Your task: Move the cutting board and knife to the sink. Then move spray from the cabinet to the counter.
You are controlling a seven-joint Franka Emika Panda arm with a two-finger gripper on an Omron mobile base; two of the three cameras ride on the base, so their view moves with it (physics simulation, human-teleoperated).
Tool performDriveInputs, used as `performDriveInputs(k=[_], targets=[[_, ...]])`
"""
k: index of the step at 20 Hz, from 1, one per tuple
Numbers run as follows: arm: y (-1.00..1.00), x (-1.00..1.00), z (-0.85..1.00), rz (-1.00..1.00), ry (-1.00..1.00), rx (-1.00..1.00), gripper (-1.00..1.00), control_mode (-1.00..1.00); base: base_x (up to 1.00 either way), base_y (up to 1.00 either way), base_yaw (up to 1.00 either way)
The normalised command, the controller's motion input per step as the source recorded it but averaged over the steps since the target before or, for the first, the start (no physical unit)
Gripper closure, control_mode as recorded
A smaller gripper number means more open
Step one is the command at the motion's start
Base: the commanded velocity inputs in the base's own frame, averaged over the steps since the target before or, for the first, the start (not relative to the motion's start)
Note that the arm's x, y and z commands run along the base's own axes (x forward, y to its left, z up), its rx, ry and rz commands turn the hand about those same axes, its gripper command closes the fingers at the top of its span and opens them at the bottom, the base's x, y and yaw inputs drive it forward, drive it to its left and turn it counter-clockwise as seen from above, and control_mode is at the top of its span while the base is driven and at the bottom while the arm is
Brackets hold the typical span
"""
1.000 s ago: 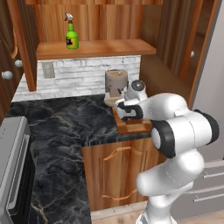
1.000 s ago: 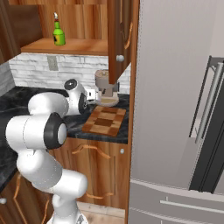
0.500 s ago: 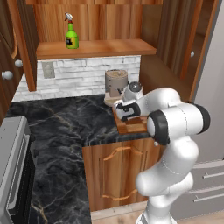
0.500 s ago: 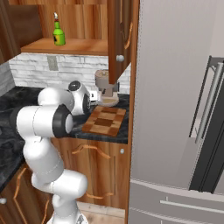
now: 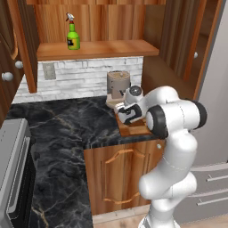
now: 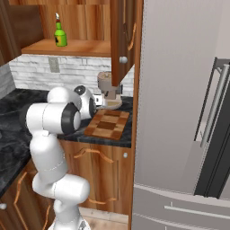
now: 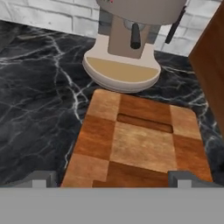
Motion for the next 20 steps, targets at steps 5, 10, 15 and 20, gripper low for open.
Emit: performDriveInputs(k=[5,10,15,20], targets=[[0.0,0.33,-0.1,-0.01,0.01,0.0,-1.0,-1.0,0.0,0.0,0.0],[0.0,0.37,-0.18,-0.01,0.05,0.0,-1.0,-1.0,0.0,0.0,0.0],[0.0,0.34,-0.17,-0.01,0.04,0.01,-1.0,-1.0,0.0,0.0,0.0],[0.0,0.36,-0.13,0.0,0.01,0.01,-1.0,-1.0,0.0,0.0,0.0]])
